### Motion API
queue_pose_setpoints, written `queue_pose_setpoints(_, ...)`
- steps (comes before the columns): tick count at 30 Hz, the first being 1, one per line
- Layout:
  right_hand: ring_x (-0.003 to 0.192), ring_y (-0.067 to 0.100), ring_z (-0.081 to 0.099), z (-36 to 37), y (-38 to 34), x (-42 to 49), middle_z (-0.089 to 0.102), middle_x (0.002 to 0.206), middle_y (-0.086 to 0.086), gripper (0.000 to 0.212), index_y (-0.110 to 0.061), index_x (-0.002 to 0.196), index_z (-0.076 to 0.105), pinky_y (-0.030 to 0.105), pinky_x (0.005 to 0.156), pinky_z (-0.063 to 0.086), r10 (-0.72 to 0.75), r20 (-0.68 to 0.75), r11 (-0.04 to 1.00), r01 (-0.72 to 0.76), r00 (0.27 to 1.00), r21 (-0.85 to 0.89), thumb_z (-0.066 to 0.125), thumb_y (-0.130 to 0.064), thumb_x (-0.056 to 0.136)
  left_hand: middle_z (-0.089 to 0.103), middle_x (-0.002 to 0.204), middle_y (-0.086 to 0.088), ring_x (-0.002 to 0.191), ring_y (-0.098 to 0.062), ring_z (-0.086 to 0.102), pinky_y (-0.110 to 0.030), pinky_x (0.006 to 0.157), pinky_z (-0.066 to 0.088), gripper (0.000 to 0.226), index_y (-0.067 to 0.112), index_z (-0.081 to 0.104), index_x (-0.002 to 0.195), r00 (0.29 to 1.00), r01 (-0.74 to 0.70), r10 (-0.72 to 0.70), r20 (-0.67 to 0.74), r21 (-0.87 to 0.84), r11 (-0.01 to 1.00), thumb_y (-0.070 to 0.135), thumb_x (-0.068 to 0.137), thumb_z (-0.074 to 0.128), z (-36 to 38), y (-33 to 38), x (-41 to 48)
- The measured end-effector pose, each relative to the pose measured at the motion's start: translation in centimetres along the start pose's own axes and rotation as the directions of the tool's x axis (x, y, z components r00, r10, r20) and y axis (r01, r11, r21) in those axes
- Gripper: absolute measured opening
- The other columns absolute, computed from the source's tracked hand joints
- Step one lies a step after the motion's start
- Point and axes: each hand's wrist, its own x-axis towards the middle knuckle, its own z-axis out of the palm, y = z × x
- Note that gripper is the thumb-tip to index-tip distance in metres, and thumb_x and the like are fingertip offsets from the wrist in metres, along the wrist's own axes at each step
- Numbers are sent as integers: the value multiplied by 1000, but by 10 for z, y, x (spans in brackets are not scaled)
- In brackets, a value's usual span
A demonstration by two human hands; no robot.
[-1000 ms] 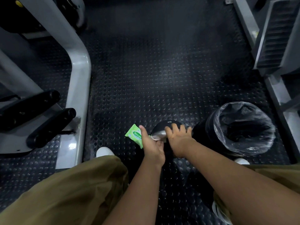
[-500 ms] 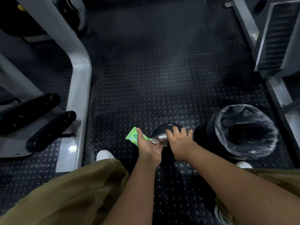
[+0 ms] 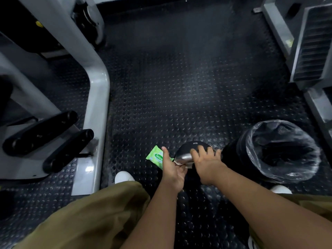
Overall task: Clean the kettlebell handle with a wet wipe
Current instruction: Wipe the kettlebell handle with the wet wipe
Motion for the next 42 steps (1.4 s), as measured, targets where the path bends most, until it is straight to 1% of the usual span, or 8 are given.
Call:
queue_pose_setpoints(6, 135, 38, 29, 0, -1, -2, 20, 148, 11, 113, -19, 156, 3, 67, 116, 20, -5, -13, 1000, 5, 1000, -14, 80, -23, 75, 51, 146, -28, 144, -39, 46, -46, 124, 33, 113, -11, 29, 155, 995, -45, 28, -93, -187, 981, 81, 91, 46, 4, 4, -25)
queue_pose_setpoints(15, 133, 39, 30, 0, -1, 0, 22, 145, 11, 111, -19, 155, 5, 67, 116, 20, -11, 3, 1000, 11, 1000, 1, 80, -20, 74, 43, 155, -30, 149, -39, 40, -45, 127, 27, 119, -11, 27, 156, 998, -19, 0, -69, -273, 962, 85, 88, 43, 10, -2, -16)
queue_pose_setpoints(21, 130, 38, 31, 5, 0, 6, 23, 141, 10, 105, -23, 151, 7, 68, 114, 20, -5, -1, 1000, 5, 1000, 24, 79, -36, 76, 74, 119, -24, 116, -34, 70, -39, 105, 52, 111, -9, 57, 135, 997, 81, -81, 14, -84, 993, 89, 86, 38, -4, 8, -3)
queue_pose_setpoints(24, 131, 38, 31, 4, 0, 4, 22, 143, 10, 107, -21, 153, 5, 67, 114, 21, -3, -1, 1000, 3, 1000, 7, 79, -29, 75, 70, 118, -30, 117, -37, 67, -42, 108, 49, 108, -12, 56, 123, 996, 86, -85, 10, -102, 991, 88, 87, 40, -8, 11, -10)
queue_pose_setpoints(27, 132, 38, 30, 1, -2, 1, 21, 145, 11, 109, -20, 154, 5, 66, 115, 21, -1, -1, 1000, 1, 1000, -5, 80, -20, 74, 55, 141, -32, 140, -38, 50, -46, 124, 32, 121, -15, 37, 147, 998, 55, -58, -9, -191, 980, 88, 86, 44, -4, 13, -16)
queue_pose_setpoints(31, 132, 37, 31, -3, -3, -2, 22, 144, 11, 108, -20, 154, 6, 65, 115, 22, 14, 14, 1000, -13, 1000, -26, 78, -12, 74, 56, 144, -32, 137, -38, 54, -45, 127, 28, 127, -11, 28, 155, 998, 51, -46, 32, -184, 982, 92, 82, 44, 8, 18, -19)
queue_pose_setpoints(37, 129, 37, 32, -3, -4, -2, 24, 140, 11, 105, -21, 152, 8, 66, 113, 24, 14, 25, 1000, -13, 1000, -27, 79, -25, 75, 73, 120, -26, 114, -37, 71, -42, 90, 56, 114, -6, 54, 139, 996, 80, -75, 46, -109, 991, 93, 82, 41, -3, 11, -4)
queue_pose_setpoints(42, 130, 37, 32, -2, -3, -2, 24, 141, 11, 103, -20, 151, 9, 67, 113, 23, 5, 20, 1000, -4, 1000, -28, 78, -24, 76, 72, 120, -27, 116, -38, 69, -44, 98, 54, 111, -10, 58, 117, 995, 93, -91, 32, -47, 995, 94, 80, 44, -12, 13, 0)
